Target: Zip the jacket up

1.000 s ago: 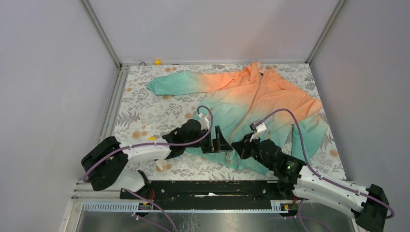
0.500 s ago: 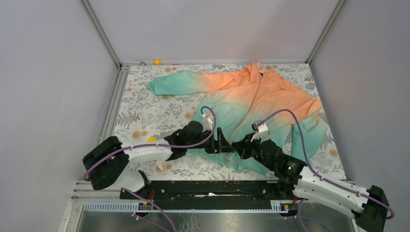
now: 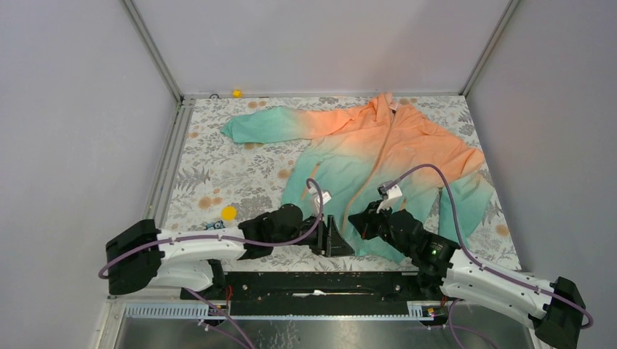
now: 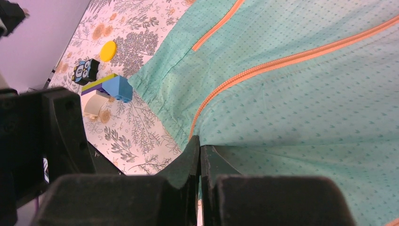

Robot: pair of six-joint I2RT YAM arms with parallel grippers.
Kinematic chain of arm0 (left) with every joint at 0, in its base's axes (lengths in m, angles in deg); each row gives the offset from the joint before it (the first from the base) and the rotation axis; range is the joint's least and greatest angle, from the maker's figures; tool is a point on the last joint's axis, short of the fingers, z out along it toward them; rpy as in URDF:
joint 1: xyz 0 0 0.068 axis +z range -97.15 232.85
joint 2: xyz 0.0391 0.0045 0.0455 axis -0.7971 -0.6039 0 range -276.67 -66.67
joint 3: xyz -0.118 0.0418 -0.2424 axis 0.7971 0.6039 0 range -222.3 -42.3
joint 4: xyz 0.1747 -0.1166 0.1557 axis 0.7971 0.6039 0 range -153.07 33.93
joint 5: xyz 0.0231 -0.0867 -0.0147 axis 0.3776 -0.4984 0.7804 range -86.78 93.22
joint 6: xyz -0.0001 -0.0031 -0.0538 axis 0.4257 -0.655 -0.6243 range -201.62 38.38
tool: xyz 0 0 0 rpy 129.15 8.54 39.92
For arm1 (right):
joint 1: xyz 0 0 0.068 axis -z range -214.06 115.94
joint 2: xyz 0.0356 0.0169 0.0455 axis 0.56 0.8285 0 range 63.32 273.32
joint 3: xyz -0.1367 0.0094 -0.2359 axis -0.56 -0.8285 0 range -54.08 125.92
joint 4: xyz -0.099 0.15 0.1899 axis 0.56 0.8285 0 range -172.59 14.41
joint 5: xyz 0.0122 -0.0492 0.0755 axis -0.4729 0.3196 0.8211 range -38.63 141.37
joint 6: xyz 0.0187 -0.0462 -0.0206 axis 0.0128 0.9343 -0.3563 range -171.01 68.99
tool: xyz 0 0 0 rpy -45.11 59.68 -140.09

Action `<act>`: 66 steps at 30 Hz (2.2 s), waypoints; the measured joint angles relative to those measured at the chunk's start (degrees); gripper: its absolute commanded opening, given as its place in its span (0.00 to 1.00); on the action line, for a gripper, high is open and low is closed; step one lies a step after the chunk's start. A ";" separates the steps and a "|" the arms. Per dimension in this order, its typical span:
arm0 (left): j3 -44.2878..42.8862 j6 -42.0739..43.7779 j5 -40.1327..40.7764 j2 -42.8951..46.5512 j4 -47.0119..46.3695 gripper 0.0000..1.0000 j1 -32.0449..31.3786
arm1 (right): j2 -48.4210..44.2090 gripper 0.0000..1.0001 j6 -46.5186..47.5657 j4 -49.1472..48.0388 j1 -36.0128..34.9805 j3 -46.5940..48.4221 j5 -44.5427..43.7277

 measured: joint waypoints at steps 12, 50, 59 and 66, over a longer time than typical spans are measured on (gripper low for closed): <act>0.31 1.36 1.97 3.54 4.39 0.41 11.82 | -4.66 0.00 1.46 -0.39 0.00 -0.59 0.63; -1.79 9.09 -0.83 -10.27 -2.97 0.00 6.12 | 9.90 0.67 -32.94 35.65 0.02 16.83 -2.47; -4.20 11.10 4.09 -12.33 1.01 0.00 3.76 | 16.37 0.63 -39.63 40.04 0.02 21.33 -3.32; -7.02 13.35 6.23 -13.09 4.04 0.00 2.71 | 17.42 0.61 -39.54 40.46 0.02 21.70 -3.17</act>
